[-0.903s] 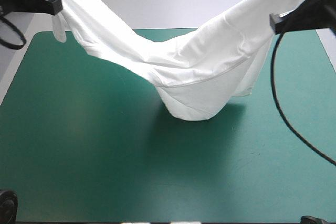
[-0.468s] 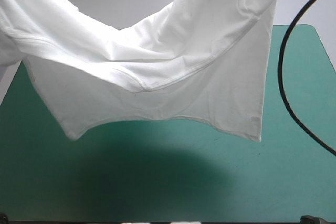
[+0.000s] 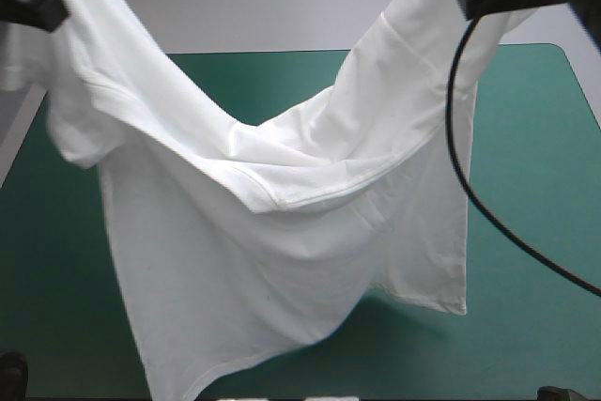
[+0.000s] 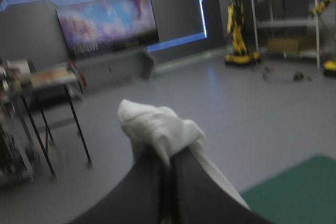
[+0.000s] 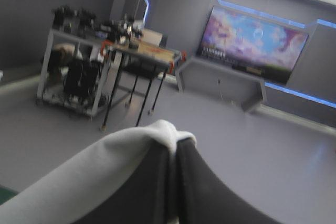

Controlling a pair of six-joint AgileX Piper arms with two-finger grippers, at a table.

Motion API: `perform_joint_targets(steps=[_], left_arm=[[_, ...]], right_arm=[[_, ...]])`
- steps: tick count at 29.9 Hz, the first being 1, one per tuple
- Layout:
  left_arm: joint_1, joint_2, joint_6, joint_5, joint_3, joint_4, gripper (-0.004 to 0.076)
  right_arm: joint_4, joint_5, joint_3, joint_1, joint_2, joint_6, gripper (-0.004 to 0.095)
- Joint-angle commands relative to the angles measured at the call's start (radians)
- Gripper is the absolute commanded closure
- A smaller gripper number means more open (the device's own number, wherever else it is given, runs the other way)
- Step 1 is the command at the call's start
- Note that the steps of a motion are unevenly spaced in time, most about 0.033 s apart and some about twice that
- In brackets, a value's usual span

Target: Fold the cloth

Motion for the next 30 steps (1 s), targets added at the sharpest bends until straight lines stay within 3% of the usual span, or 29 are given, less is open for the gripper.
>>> perform_joint_targets(steps=[1,4,9,15,18,24,30], left_arm=[[-0.003,0.054,-0.022,-0.016,0.086,0.000,0.0733],[-0.003,0.114,-0.022,-0.004,0.150,0.002,0.0733],[-0.003,0.244,-0.022,-0.001,0.213,0.033,0.0733],[-0.003,0.410,-0.022,-0.069,0.216,0.068,0.0733],[-0.003,0.491,-0.024,-0.128,0.216,0.119,0.0733],[-0.003,0.654,-0.090,-0.166,0.216,0.172,0.0733],[-0.005,0.777,-0.130,-0.169,0.216,0.162,0.0733]], right_arm=[[-0.083,0.093,0.016,-0.026,0.013,0.056,0.0927],[-0.017,0.136,0.075,-0.151,0.032,0.093,0.0927],[0.310,0.101,0.251,-0.458,0.070,0.123,0.0927],[0.647,-0.139,0.527,-0.776,0.172,0.118,0.0927],[0.770,-0.205,0.561,-0.851,0.279,0.073,0.0927],[0.931,-0.226,0.561,-0.931,0.471,0.002,0.0927],[0.966,-0.180,0.561,-0.950,0.586,-0.018,0.0927]])
